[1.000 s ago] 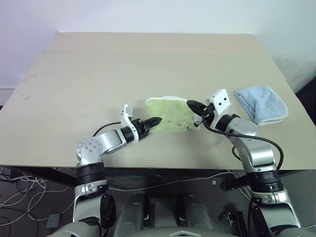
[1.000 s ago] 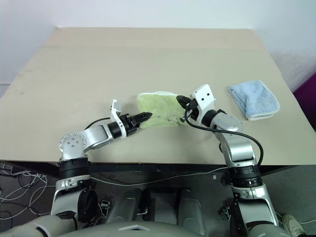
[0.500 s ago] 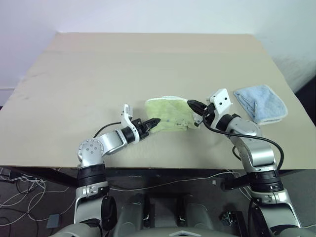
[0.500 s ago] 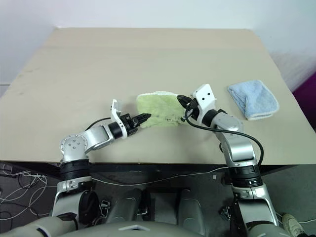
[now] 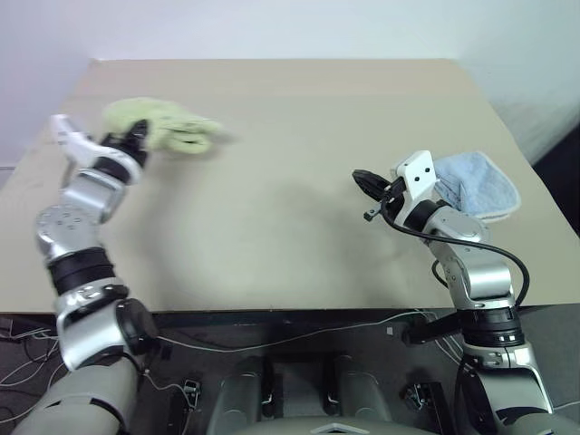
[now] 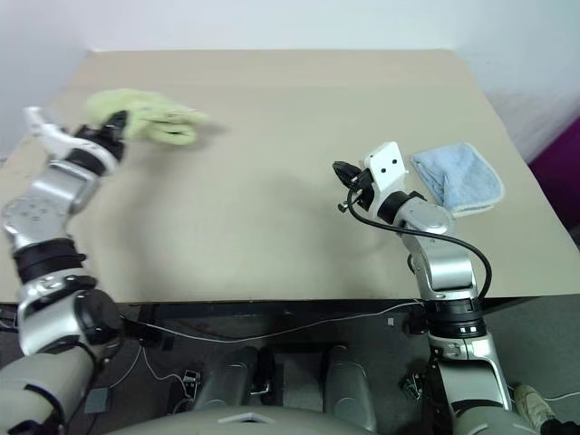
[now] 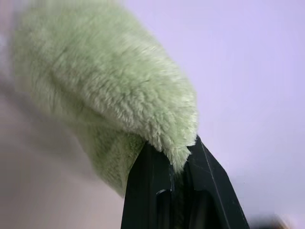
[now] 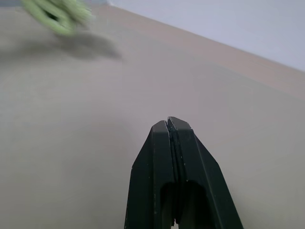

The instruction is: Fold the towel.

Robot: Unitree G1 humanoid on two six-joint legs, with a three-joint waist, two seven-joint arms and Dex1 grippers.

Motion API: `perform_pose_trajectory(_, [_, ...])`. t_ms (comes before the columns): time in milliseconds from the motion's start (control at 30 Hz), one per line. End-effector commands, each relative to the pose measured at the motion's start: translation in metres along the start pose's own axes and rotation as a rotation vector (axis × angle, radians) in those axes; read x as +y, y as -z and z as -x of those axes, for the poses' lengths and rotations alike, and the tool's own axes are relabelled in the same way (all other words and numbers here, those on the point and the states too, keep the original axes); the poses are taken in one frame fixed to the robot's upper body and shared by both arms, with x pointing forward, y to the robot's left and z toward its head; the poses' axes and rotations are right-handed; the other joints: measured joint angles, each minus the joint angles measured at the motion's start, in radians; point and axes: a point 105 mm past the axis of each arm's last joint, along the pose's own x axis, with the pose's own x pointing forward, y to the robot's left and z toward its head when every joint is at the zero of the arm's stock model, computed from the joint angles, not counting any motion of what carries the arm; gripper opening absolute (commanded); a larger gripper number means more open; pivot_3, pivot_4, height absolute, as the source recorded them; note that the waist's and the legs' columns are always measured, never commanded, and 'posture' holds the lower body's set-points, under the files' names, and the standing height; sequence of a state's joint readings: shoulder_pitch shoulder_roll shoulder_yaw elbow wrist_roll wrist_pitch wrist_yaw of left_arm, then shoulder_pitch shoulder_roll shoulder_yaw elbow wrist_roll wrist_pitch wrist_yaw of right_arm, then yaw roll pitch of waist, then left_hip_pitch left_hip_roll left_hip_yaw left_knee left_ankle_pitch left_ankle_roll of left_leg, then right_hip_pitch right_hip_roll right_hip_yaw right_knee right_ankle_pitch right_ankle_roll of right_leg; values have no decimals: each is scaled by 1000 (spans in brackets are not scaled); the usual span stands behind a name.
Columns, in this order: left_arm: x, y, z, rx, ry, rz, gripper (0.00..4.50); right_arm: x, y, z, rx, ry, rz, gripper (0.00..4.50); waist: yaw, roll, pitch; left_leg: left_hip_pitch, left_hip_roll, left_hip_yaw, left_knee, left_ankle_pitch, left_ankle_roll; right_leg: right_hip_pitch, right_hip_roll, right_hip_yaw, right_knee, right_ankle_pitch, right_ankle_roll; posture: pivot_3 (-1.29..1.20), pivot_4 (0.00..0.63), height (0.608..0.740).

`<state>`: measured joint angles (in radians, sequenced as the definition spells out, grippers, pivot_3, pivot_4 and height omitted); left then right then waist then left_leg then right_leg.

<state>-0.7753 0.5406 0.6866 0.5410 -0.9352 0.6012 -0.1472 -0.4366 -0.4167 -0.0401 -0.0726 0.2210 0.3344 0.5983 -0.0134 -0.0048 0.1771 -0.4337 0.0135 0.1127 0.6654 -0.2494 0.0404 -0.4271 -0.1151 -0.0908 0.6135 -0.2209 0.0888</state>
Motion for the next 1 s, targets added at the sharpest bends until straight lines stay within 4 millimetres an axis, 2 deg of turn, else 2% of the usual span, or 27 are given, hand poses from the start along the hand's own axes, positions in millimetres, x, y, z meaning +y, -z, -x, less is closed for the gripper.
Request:
perform_pose_trajectory(33, [37,-24,20,-107,-84,-11,19,0,-10,3,-49,2,12,0,0,0,0,0,0,0,0,0,0,0,0,0,0,0,0,0,150,740])
perform_pose_trajectory(67, [53,-22,28,-108,-129,1,19,0,-9,3,-47,3,11,0,1,0,0,0,0,0,0,0,0,0,-1,0,0,0,0,0,150,740])
perform_pose_trajectory(200, [92,-5,60,-89,-246,43,19,0,-7,3,-41,2,9,0,2,-1,0,0,0,0,0,0,0,0,-2,0,0,0,0,0,150,740])
perform_pose_trajectory(267, [101,2,74,-88,-277,60,19,0,-6,1,-38,-6,9,0,2,-2,1,0,0,-1,0,0,-1,0,-3,0,0,0,0,0,150,740])
perform_pose_trajectory(367, [105,5,87,-101,-297,71,19,0,-6,-2,-35,-23,11,0,0,-3,0,0,0,-1,0,-2,-4,0,-4,0,0,0,0,0,150,740])
perform_pose_trajectory(500, [105,3,98,-120,-301,92,1146,5,-4,-8,-29,-49,9,0,-1,-3,0,0,0,-1,0,-2,-4,0,-4,0,0,0,0,0,150,740])
perform_pose_trajectory(800, [88,-7,112,-149,-251,113,4252,15,-3,-13,-32,-75,-8,0,1,-4,0,0,0,-1,0,-2,-4,0,-5,0,0,0,-1,0,150,740])
perform_pose_trajectory(833, [85,-7,113,-147,-246,111,4460,15,-3,-13,-32,-75,-9,0,0,-4,0,0,0,-1,0,-2,-4,-1,-5,0,0,0,-1,0,150,740])
perform_pose_trajectory(1000, [79,-12,121,-156,-246,112,4460,16,-3,-12,-34,-72,-15,0,-1,-4,0,0,0,-2,-1,-2,-4,-1,-5,1,0,0,-1,0,150,740])
